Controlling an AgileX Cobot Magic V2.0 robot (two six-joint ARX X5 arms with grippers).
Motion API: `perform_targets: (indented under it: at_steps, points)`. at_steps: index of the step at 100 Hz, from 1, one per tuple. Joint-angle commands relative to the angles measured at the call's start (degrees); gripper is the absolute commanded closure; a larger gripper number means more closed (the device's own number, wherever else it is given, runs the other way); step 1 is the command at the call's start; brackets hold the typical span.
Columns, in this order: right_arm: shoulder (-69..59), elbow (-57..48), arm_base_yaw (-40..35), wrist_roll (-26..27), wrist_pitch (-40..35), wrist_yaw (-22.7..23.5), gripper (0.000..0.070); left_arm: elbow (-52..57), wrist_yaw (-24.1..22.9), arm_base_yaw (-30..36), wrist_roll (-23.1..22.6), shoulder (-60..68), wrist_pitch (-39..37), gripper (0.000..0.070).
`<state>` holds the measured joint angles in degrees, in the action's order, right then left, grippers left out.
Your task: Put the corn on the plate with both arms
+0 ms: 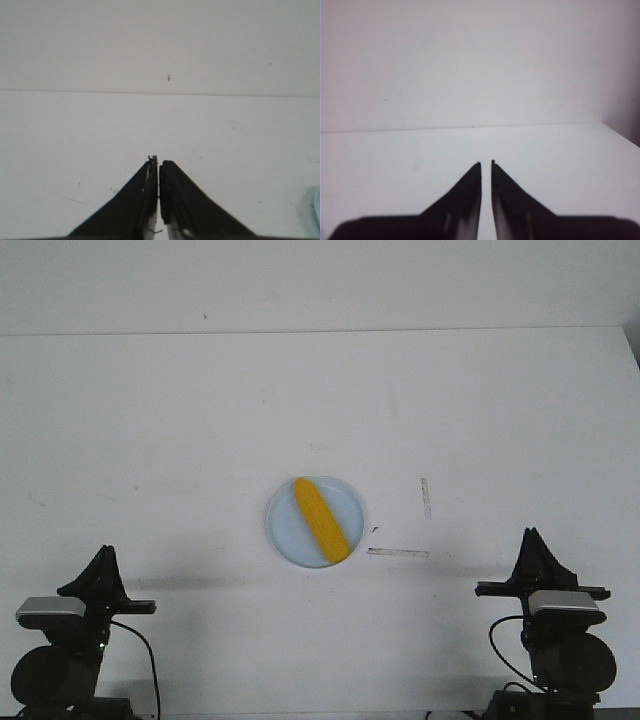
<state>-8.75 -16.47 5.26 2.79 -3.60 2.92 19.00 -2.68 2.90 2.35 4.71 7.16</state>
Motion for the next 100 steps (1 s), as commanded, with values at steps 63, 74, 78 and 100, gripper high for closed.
perform_targets:
  at_steps: [63, 74, 78, 100]
  points:
    - [0.13, -0.2, 0.07, 0.39, 0.57, 0.04, 0.0662, -17.29, 0.31, -0.68, 0.28, -4.52, -17.25, 0.07]
    - [0.13, -0.2, 0.07, 0.39, 0.57, 0.07, 0.0662, -18.25, 0.31, -0.66, 0.28, -4.52, -16.63, 0.0699]
    - [0.13, -0.2, 0.07, 0.39, 0.57, 0.04, 0.0662, -18.25, 0.31, -0.68, 0.28, -4.55, -16.48, 0.0699]
    - [0.13, -0.2, 0.07, 0.39, 0.57, 0.04, 0.0662, -18.25, 0.31, -0.68, 0.17, -4.52, -16.44, 0.0699]
